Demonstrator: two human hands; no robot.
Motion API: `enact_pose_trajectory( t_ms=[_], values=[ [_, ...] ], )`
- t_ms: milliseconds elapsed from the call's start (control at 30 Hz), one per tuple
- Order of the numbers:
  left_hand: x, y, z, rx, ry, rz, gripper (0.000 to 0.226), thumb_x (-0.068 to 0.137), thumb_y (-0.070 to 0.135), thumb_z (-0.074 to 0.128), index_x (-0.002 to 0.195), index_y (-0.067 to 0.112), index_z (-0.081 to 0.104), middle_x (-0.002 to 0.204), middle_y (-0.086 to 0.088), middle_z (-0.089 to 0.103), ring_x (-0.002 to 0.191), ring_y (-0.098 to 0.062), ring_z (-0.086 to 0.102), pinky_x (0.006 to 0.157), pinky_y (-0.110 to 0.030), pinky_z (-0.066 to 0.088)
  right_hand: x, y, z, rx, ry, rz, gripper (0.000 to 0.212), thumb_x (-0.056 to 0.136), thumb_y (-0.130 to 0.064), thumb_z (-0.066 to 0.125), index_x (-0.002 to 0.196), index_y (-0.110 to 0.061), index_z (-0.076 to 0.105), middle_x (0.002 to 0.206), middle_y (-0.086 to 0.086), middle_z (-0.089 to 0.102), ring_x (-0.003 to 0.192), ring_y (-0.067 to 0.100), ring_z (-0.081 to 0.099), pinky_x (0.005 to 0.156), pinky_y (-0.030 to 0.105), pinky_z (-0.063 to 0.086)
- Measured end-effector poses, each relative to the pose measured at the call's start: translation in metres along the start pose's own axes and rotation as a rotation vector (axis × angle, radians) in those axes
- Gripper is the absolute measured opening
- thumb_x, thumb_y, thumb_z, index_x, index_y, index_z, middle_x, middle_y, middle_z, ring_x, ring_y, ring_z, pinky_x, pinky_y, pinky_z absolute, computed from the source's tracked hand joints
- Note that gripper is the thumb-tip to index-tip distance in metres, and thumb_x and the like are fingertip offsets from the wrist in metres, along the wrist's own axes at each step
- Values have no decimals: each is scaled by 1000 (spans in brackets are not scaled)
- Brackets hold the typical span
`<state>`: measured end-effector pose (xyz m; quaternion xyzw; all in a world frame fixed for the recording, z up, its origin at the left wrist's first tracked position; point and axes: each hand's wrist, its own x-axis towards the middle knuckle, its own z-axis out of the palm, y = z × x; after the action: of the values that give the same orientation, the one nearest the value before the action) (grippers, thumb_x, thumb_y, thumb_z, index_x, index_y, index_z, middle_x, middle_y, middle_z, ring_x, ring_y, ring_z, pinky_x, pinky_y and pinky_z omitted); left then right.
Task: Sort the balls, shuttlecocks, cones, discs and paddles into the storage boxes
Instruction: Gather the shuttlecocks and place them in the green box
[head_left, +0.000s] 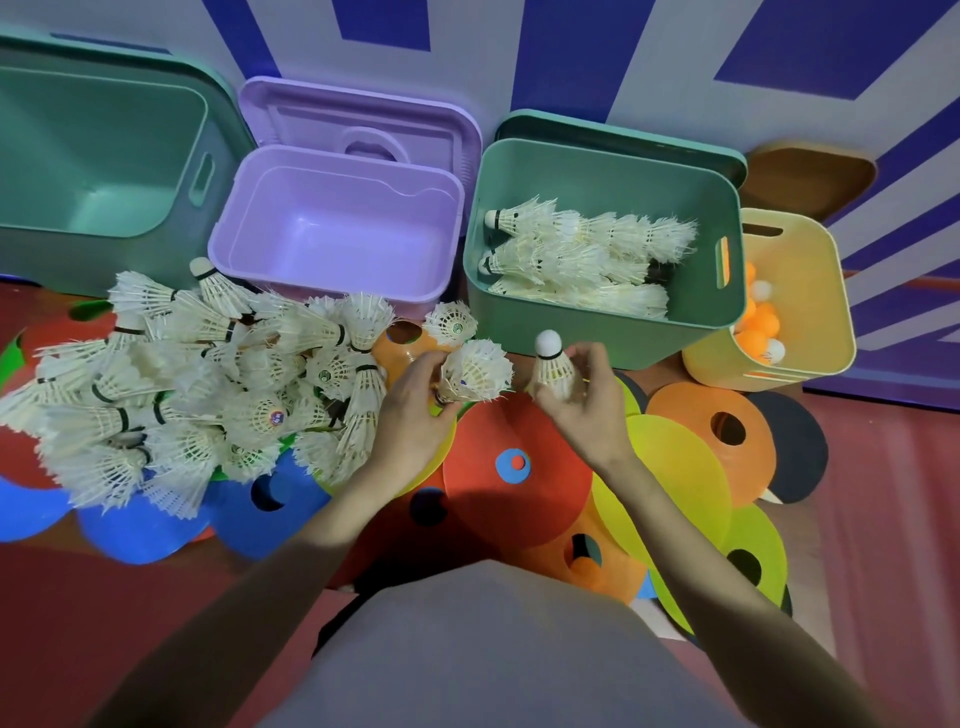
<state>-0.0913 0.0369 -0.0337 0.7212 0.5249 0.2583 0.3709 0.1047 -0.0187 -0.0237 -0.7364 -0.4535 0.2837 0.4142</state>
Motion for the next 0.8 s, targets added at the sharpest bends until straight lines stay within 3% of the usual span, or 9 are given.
enact_pose_trajectory(
  t_ms=[67,133,200,267,433,600,800],
  values=[
    [-2,-1,-1,28,7,25,45,77,7,77,117,7,58,106,-5,67,90,-21,64,85,-2,32,-11,-13,-11,-10,26,-113,36,73,-28,71,104,-19,55,93,-11,57,86,8,55,71,22,44],
    [-4,-3,-2,32,5,37,44,77,8,76,117,9,58,106,-4,67,89,-23,64,83,-25,47,-17,-26,-19,-103,-19,-213,40,77,-39,69,111,-22,60,95,-13,54,92,11,54,72,28,46],
    [-6,-5,-3,36,0,55,43,77,8,76,117,10,57,106,-3,66,88,-23,64,78,-40,52,-19,-37,-20,-233,-80,-282,49,77,-50,67,118,-23,59,96,-7,55,91,14,51,75,30,44],
    [-8,-5,-5,30,-6,72,42,78,8,75,116,11,57,105,-2,65,89,-22,64,77,-43,53,-20,-47,-17,-301,-111,-308,57,75,-57,66,116,-18,55,98,-7,55,90,17,50,81,33,41],
    [-11,-10,-14,28,-12,47,47,78,9,75,121,12,56,110,-2,64,94,-23,64,80,-43,52,-20,-65,-3,-333,-71,-344,53,76,-60,63,101,-15,54,92,-4,54,86,19,48,80,36,40],
    [-11,-15,-22,-14,-17,32,49,77,11,76,121,18,55,110,1,65,92,-20,65,79,-43,53,-19,-73,11,-402,-76,-432,53,79,-57,61,115,-18,64,93,0,50,88,21,47,81,32,38],
    [-12,-15,-37,-77,-37,22,48,76,12,77,120,17,56,106,0,66,90,-19,65,78,-45,53,-15,-79,31,-339,-191,-423,65,81,-58,58,132,-18,55,102,-4,47,96,15,42,89,19,33]
  ],
)
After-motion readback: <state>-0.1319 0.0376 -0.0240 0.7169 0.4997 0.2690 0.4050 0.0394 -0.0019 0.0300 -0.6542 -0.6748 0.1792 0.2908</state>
